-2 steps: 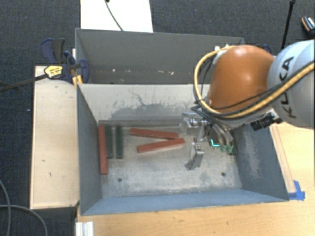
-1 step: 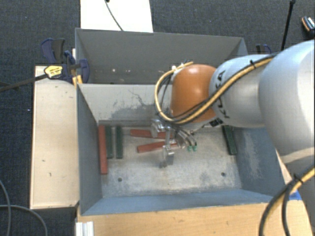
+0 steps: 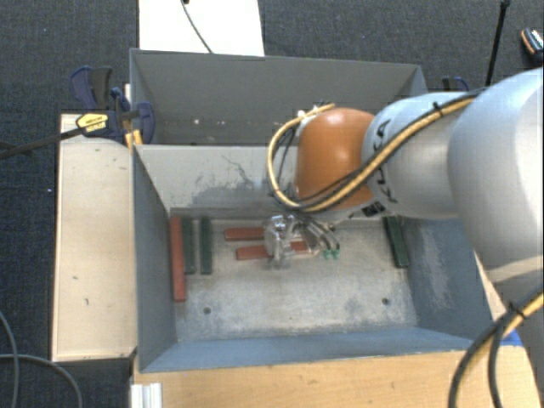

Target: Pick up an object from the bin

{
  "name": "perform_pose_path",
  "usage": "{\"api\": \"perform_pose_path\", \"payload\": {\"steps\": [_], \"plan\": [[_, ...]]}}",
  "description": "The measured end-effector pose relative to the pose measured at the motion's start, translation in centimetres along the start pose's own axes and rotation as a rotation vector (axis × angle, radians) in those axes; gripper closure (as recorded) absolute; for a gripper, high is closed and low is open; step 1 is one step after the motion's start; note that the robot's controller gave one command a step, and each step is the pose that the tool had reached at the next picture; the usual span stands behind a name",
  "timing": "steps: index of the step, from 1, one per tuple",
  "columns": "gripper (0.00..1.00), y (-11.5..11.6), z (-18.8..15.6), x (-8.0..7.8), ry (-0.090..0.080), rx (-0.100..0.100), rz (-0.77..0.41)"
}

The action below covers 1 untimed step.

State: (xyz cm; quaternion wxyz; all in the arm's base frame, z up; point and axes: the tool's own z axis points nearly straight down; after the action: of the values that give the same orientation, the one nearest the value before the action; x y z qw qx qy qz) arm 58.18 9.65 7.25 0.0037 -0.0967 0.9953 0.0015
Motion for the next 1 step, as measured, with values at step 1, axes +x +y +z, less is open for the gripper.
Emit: {"api": "perform_pose_path", "payload": {"steps": [1], "plan": [[0.00, -0.08, 0.18, 0.15, 0.004, 0.001, 0.003]]}}
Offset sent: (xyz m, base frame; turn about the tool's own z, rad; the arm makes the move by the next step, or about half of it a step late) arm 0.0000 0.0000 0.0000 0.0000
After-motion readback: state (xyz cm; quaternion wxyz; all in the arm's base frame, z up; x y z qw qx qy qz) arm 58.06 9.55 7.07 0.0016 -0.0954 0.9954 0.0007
